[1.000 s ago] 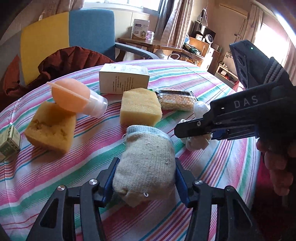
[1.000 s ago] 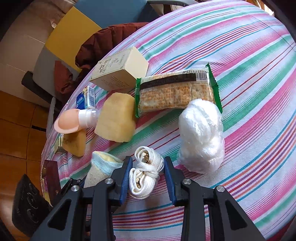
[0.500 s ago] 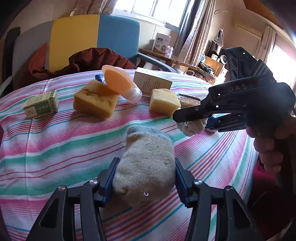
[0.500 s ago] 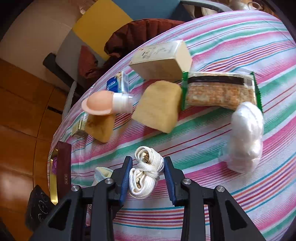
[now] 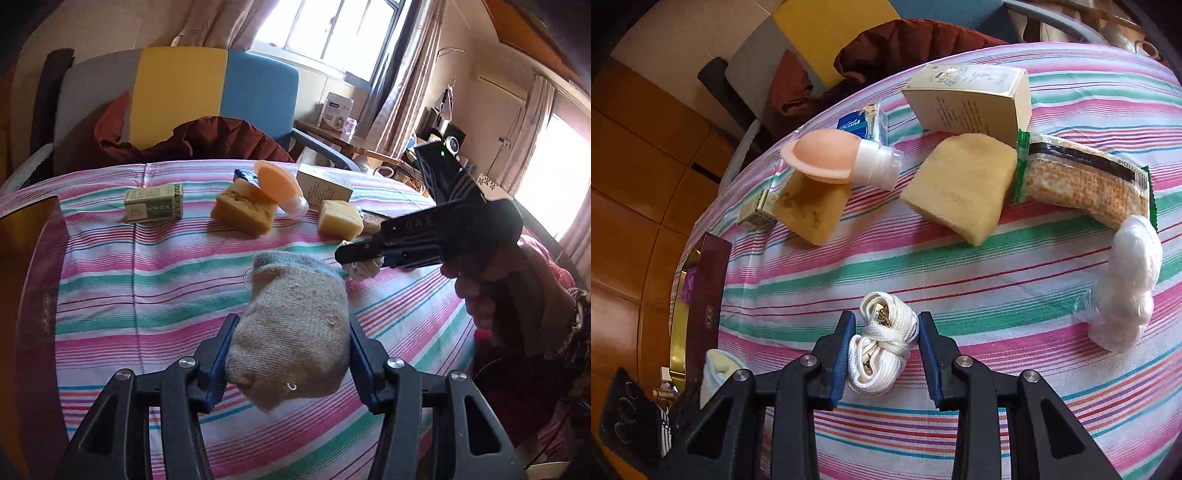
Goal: Organize objects
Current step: 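Grasp the beige sock with the left tool while the right tool grasps the white rope bundle, then carry the beige sock into the gold tray and open the left tool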
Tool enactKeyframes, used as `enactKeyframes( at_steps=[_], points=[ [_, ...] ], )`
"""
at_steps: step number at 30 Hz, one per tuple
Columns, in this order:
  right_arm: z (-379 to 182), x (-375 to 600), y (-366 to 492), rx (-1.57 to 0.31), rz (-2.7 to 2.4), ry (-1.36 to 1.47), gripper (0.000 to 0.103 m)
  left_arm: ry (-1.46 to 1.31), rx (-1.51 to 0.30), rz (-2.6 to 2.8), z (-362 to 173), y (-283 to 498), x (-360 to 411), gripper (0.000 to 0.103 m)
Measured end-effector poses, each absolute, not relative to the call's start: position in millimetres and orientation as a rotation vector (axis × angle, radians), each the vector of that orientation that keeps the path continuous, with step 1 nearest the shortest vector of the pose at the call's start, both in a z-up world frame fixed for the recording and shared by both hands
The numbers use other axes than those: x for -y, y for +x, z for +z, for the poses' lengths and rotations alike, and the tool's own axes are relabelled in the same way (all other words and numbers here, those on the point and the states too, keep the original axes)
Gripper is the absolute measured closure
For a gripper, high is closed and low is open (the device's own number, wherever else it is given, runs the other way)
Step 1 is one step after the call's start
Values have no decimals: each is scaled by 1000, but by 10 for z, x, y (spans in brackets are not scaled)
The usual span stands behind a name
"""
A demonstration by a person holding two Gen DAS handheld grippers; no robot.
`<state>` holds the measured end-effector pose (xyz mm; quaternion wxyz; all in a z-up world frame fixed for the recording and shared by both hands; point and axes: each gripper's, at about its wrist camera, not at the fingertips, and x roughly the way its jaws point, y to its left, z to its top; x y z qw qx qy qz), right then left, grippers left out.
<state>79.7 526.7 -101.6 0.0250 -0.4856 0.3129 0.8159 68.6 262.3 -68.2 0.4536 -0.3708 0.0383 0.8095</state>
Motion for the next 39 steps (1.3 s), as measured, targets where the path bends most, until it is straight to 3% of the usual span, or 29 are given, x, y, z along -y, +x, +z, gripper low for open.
enactKeyframes(
  at_steps=[11,18,33,39],
  points=[
    [-938,-5088,751,-941,2649,-1477,68,-1049,185,2164,-326,-196,-1702,47],
    [-886,-5008,715,-934,2705,-1444,68,-1237,241,2277,-394,-947,-1214,47],
    [-887,-4891,675,-864,2757,-1474,68,-1439,71,2397,-673,-1663,-1002,44],
    [-915,-4828,653,-836,2765,-1504,68,-1342,258,2442,-540,-1462,-756,43]
  ],
)
